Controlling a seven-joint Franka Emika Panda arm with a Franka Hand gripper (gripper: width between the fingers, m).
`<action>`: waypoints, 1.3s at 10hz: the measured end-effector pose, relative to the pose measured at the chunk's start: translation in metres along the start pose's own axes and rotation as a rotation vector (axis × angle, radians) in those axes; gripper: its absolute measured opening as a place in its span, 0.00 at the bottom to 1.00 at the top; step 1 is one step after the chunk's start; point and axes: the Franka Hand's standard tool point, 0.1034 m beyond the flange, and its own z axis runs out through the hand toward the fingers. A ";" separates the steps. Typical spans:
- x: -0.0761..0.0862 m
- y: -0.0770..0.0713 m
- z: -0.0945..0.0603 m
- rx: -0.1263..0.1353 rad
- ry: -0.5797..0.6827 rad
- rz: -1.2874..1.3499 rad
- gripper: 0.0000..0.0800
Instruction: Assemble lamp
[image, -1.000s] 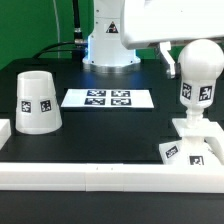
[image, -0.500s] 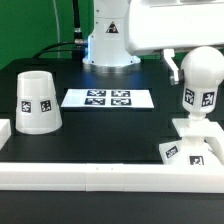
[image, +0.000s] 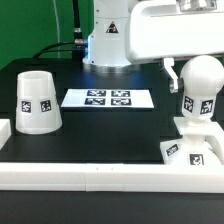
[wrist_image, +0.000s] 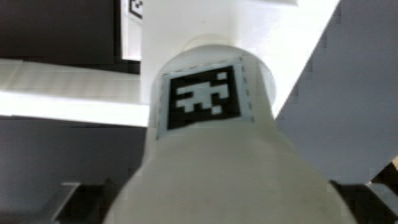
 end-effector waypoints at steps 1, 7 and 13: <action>0.000 0.001 0.001 -0.001 0.008 0.001 0.72; 0.002 0.001 0.001 -0.003 0.023 0.000 0.87; 0.022 -0.001 -0.031 0.002 0.013 -0.010 0.87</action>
Offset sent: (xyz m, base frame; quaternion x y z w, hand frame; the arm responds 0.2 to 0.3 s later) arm 0.0000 0.0000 0.0000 0.0000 0.0000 0.0000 1.0000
